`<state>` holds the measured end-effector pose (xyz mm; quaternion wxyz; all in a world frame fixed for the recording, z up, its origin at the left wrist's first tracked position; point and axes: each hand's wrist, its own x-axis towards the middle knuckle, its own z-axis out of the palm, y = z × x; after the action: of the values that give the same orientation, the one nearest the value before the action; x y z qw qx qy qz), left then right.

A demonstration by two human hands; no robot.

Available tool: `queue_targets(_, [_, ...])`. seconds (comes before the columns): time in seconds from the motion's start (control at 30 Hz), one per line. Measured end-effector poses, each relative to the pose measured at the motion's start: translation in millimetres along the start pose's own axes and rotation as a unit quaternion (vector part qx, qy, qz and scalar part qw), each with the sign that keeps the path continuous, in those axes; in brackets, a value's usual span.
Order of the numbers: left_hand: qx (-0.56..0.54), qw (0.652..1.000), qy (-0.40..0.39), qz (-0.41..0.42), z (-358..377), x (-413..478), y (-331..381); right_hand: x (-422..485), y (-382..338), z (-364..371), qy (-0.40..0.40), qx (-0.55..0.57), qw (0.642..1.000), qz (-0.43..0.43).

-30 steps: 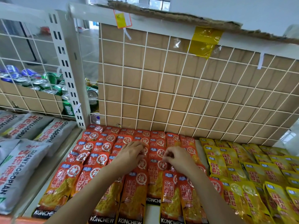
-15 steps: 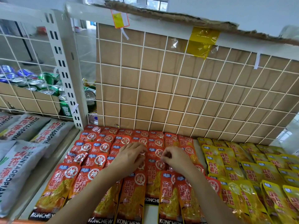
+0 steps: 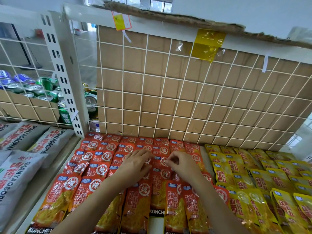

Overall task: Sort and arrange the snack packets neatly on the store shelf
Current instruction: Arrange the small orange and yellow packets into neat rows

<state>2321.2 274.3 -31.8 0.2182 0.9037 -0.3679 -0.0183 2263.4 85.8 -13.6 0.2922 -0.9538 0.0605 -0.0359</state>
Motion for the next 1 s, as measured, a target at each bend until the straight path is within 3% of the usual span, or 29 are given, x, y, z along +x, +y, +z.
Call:
queue_targets(0.13, [0.009, 0.999, -0.036, -0.013, 3.7, 4.8, 3.1, 13.2, 3.6, -3.5, 0.054, -0.02, 0.998, 0.0])
queue_targets(0.37, [0.061, 0.997, -0.055, 0.01, 12.7, 5.5, 6.7, 51.3, 10.2, -1.2, 0.015, -0.075, 0.996, 0.05])
queue_targets(0.6, [0.059, 0.997, -0.052, 0.014, 13.0, 3.5, 7.9, 70.5, 12.2, 3.6, -0.015, -0.034, 0.994, 0.101])
queue_targets(1.0, [0.062, 0.997, -0.042, 0.022, 15.4, 4.2, 5.0, 71.9, 18.6, 3.7, -0.005, 0.026, 0.995, 0.097])
